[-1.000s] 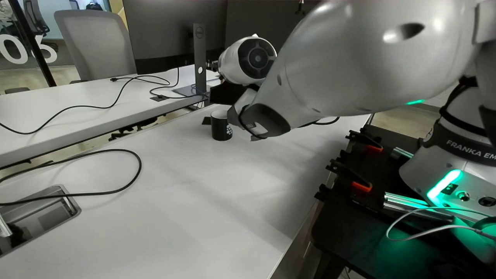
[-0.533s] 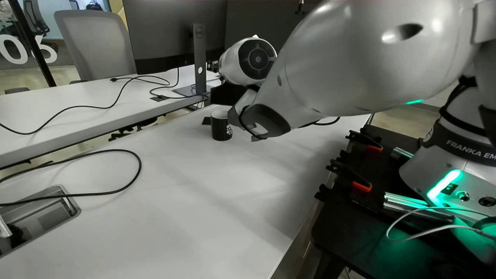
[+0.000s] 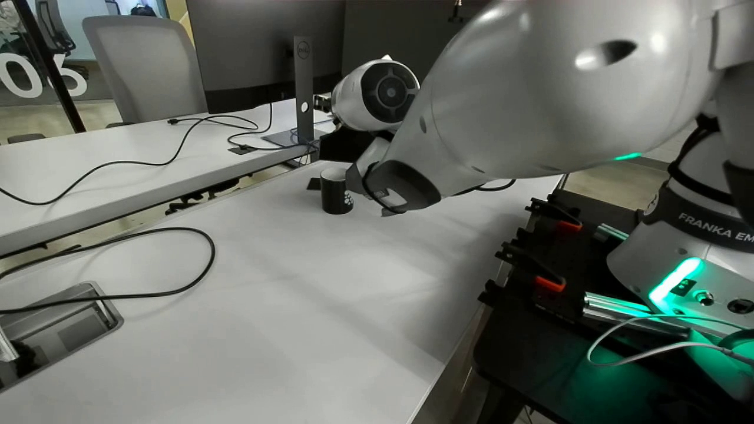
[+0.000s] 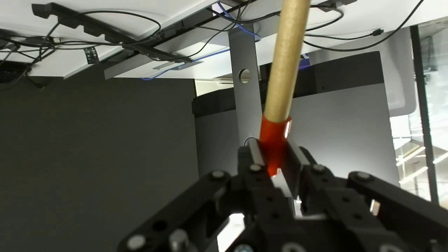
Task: Put the marker in the mug
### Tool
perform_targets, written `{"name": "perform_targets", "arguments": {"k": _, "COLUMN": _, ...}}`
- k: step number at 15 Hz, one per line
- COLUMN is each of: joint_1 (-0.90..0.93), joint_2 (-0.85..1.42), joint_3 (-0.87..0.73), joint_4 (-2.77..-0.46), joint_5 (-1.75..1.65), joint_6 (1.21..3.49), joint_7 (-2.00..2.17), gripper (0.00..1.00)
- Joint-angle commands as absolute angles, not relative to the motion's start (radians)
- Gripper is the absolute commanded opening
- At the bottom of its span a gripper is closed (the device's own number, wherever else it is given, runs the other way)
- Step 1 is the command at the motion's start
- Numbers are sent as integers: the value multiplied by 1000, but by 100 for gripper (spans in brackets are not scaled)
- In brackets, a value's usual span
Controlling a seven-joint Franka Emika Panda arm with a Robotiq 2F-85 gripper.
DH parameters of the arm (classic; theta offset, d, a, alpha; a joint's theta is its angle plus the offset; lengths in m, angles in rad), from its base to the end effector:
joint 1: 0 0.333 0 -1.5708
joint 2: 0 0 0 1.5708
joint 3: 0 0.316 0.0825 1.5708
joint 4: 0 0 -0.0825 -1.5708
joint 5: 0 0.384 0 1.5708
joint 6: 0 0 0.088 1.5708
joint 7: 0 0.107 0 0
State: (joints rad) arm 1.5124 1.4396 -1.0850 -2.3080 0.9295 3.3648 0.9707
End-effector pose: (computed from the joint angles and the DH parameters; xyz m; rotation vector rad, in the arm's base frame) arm 0.5157 0.1017 0.1794 2.1400 -0.8961 1.6661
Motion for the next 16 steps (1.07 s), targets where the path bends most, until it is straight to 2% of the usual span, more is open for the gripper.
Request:
{"name": "perform_targets", "arguments": {"k": 1, "joint_1": 1478, "joint_2": 1448, "joint_3": -1090, "joint_4": -2268, "joint_5": 913, "joint_6": 3366, "joint_7": 964, "gripper": 5}}
{"name": "perform_targets", "arguments": {"k": 8, "joint_1": 1456, "joint_2": 1440, "joint_3": -1085, "joint_4": -2261, "joint_5": 922, "joint_6": 3368, "joint_7": 969, "gripper": 5}}
{"name": "perform_targets", "arguments": {"k": 9, "joint_1": 1451, "joint_2": 1440, "joint_3": -1085, "joint_4": -2260, "joint_5": 922, "joint_6": 3368, "joint_7": 969, "gripper": 19}}
{"name": "perform_targets", "arguments": {"k": 13, "joint_1": 1454, "joint_2": 1440, "joint_3": -1083, "joint_4": -2260, "joint_5": 922, "joint_6": 3368, "joint_7": 969, "gripper": 19}}
{"name": "perform_targets", "arguments": {"k": 14, "joint_1": 1455, "joint_2": 1440, "joint_3": -1083, "joint_4": -2260, "joint_5": 922, "joint_6": 3368, "joint_7": 969, "gripper": 5}}
{"name": "perform_targets", "arguments": {"k": 16, "joint_1": 1444, "joint_2": 1490, "joint_3": -1089, "joint_4": -2224, "joint_5": 936, "joint_6": 3341, "joint_7": 988, "gripper": 5}}
